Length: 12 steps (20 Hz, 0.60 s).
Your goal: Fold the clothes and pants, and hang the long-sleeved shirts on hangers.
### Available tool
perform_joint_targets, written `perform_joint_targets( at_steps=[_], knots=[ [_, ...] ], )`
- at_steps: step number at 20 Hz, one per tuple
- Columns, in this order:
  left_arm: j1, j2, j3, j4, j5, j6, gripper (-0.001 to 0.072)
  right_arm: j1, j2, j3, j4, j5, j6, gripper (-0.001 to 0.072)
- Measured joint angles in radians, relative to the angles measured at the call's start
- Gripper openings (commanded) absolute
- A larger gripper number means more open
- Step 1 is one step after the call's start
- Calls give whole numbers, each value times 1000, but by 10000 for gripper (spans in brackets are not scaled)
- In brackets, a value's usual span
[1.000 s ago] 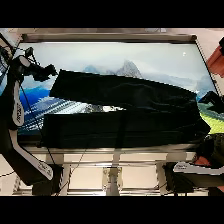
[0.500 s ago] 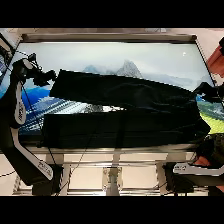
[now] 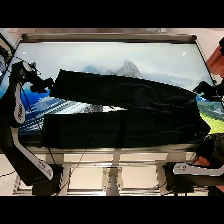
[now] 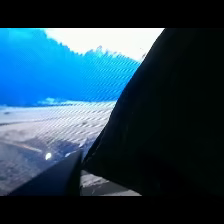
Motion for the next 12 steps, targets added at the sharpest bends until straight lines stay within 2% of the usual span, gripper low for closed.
perform_joint_targets(
  at_steps=[2,3,8,10,12],
  knots=[
    [1,-7,0,2,-26,-3,88,0,-2,0,-13,-1,0,538],
    [2,-10,0,3,-35,-3,36,1,-5,0,-18,0,0,537],
    [13,-11,0,37,-82,-23,34,1,-48,0,-31,-7,9,534],
    [27,0,0,100,-113,-42,34,2,-79,1,-23,-27,16,478],
    [49,14,0,149,-131,-59,34,2,-118,15,-15,-41,26,478]
  ],
)
